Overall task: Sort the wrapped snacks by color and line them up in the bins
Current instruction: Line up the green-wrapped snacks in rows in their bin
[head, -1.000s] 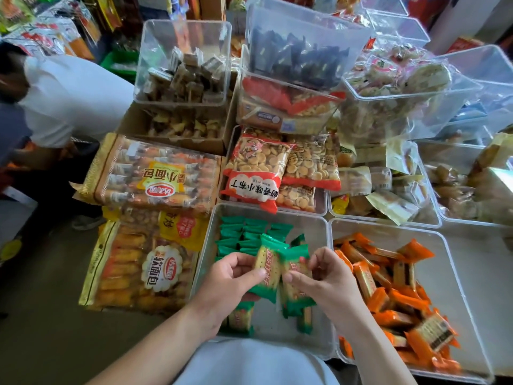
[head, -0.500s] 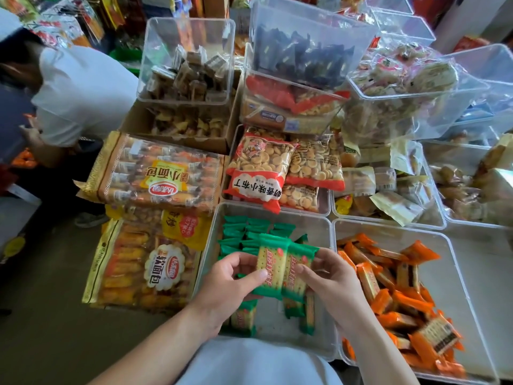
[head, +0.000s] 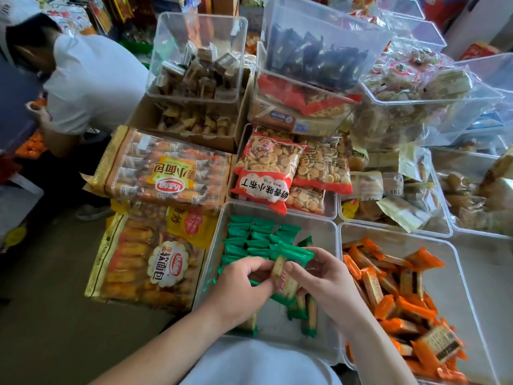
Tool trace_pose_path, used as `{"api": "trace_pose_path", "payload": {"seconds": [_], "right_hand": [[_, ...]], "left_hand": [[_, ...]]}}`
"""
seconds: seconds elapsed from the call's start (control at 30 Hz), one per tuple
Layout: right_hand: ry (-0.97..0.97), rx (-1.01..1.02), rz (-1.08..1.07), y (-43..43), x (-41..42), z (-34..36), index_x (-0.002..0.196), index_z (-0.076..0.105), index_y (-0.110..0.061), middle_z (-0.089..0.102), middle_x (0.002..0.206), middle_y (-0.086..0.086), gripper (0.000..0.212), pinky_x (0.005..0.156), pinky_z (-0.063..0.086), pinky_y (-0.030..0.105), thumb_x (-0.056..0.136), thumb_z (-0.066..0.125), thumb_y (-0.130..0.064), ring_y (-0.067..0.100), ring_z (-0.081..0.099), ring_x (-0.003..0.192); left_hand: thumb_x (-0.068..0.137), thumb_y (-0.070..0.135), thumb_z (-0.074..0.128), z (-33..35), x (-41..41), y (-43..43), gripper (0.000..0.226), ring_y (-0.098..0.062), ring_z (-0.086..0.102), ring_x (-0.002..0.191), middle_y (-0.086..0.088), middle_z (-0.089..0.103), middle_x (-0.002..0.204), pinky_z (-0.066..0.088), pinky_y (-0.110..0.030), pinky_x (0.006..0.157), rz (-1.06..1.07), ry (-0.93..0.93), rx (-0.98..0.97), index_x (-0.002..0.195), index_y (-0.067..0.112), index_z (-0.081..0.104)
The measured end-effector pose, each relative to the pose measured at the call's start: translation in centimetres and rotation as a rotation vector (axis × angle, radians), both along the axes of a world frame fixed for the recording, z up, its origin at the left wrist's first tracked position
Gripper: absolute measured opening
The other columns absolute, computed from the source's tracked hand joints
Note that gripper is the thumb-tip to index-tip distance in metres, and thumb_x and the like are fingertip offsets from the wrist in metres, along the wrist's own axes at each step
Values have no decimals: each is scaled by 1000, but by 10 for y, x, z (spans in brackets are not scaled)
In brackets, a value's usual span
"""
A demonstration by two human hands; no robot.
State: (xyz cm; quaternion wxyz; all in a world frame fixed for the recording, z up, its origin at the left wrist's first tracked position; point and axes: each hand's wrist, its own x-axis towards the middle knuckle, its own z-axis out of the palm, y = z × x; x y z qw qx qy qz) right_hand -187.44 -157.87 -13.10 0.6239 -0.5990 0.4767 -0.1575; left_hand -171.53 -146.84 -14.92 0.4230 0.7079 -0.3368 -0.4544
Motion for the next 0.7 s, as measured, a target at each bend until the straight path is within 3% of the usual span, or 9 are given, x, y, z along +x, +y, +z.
{"api": "trace_pose_path", "payload": {"seconds": [0.1, 0.3, 0.37, 0.43, 0.57, 0.7], "right_hand": [[107, -30, -44, -6, -6, -20, 116, 68, -24, 79, 100, -6, 34, 77, 65, 39, 86, 84, -23, 13, 75, 90], [246, 65, 57, -4, 3, -72, 108, 62, -27, 72, 106, -10, 45, 66, 55, 13, 80, 87, -3, 0, 70, 86], [317, -9, 125, 0, 9, -94, 110, 65, -30, 68, 118, -4, 49, 77, 55, 15, 75, 91, -8, 4, 67, 97], [382, -50, 133, 2, 12, -108, 117, 67, -29, 64, 122, -2, 55, 84, 57, 24, 72, 94, -12, 18, 67, 106], [393, -100, 126, 9, 16, -115, 113, 57, -32, 68, 108, -14, 57, 69, 52, 16, 72, 93, -15, 15, 69, 99], [410, -127, 36, 17, 16, -116, 113, 45, -28, 66, 107, -13, 64, 73, 51, 24, 72, 94, -19, 12, 66, 95]], "left_hand": [[95, 27, 75, -15, 8, 4, 27, 0, 68, 96, 16, 73, 104, 55, -14, 85, 76, -99, 61, 121, 31, 71], [97, 25, 69, -35, 20, 14, 28, 3, 68, 92, 14, 71, 106, 52, -12, 85, 140, -103, 156, 125, 29, 69], [97, 25, 70, -36, 19, 15, 28, 5, 68, 93, 15, 71, 107, 52, -11, 85, 125, -97, 162, 125, 30, 69], [97, 25, 70, -38, 20, 16, 27, 4, 68, 92, 14, 71, 107, 52, -10, 84, 119, -86, 168, 124, 29, 69], [99, 25, 68, -41, 22, 18, 27, 0, 68, 97, 14, 70, 108, 54, -12, 87, 116, -101, 180, 125, 27, 69], [100, 26, 66, -40, 18, 20, 27, 0, 67, 97, 16, 69, 108, 54, -12, 87, 53, -111, 194, 127, 27, 67]]}}
